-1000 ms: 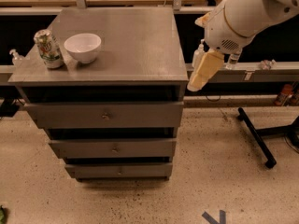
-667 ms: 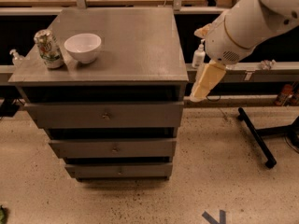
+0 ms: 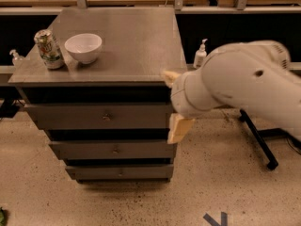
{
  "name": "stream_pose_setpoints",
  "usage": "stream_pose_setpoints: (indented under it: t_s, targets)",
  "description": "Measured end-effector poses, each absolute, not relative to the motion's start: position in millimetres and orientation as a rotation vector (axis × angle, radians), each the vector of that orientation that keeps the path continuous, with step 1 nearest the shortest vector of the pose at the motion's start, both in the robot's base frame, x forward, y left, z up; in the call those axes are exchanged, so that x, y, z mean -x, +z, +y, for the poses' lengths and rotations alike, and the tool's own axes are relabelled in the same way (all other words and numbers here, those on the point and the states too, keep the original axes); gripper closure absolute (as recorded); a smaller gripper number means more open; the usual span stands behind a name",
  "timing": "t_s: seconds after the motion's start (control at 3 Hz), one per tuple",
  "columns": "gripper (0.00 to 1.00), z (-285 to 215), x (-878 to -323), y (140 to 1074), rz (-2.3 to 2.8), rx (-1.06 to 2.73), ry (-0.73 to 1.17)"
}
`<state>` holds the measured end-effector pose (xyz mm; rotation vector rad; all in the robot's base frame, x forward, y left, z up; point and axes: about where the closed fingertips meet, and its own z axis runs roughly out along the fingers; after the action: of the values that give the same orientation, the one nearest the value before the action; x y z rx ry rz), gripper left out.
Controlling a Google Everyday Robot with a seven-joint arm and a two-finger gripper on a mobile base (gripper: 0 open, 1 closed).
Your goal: Open top drawer
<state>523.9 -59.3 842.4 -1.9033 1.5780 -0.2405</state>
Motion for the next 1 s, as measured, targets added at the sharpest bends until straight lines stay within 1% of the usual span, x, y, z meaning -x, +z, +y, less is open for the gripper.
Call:
stream_pose_setpoints:
  t_s: [0.33, 0.67, 1.0]
  targets:
    - [0.00, -60, -522, 834, 1.583, 1.895, -0.234]
    - [0.00, -41, -529, 818, 1.580, 1.920, -0.274]
    - [0.00, -19, -533, 778, 1.554, 1.946, -0.341]
